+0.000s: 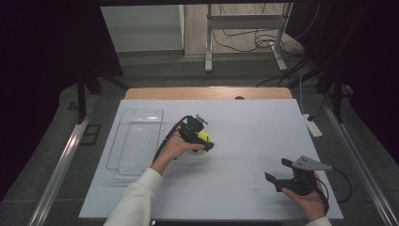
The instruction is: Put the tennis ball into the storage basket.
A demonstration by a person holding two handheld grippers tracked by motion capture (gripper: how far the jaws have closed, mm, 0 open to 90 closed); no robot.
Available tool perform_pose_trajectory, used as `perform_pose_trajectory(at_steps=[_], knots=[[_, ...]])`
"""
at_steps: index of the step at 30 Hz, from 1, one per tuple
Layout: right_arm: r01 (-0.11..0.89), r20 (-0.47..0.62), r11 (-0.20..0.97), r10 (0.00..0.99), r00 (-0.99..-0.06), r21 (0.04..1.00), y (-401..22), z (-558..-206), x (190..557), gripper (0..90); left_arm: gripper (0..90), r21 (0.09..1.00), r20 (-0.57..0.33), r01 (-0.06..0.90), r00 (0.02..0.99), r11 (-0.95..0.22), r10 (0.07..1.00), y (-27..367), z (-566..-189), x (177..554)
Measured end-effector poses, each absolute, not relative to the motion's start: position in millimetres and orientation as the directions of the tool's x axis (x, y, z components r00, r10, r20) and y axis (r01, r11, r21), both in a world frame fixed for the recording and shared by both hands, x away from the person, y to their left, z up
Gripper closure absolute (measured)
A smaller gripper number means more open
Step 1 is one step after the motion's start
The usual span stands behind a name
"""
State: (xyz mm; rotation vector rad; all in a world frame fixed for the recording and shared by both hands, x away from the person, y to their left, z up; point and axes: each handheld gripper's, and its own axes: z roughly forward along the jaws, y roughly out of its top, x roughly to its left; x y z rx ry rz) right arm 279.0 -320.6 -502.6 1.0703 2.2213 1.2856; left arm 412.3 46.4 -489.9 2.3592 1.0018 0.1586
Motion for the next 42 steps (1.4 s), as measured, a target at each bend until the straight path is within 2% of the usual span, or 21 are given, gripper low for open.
perform_pose_trajectory(at_steps=[5,11,17,20,32,42], knots=[[0.432,0.062,0.301,0.758,-0.650,0.850,-320.4,-502.7,279.2,9.6,4.7,0.554,-0.096,0.620,0.710,-0.556,0.697,44.9,-489.5,412.2],[0.435,0.061,0.302,0.760,-0.647,0.849,-320.8,-502.8,279.5,9.5,6.6,0.524,-0.104,0.631,0.714,-0.573,0.692,42.5,-493.0,412.6],[0.432,0.062,0.301,0.758,-0.650,0.850,-320.7,-502.6,279.2,9.5,16.5,0.503,-0.089,0.647,0.699,-0.573,0.710,42.6,-493.4,411.8],[0.433,0.063,0.301,0.758,-0.649,0.850,-320.7,-502.6,279.3,9.4,25.0,0.503,-0.089,0.660,0.682,-0.558,0.726,46.9,-491.6,412.0],[0.432,0.062,0.297,0.761,-0.646,0.852,-321.2,-502.3,279.1,9.5,26.5,0.510,-0.084,0.652,0.687,-0.561,0.722,48.8,-490.9,411.3],[0.431,0.063,0.294,0.762,-0.644,0.853,-321.2,-502.1,278.8,9.5,26.6,0.550,-0.092,0.634,0.693,-0.544,0.715,59.4,-477.5,403.1]])
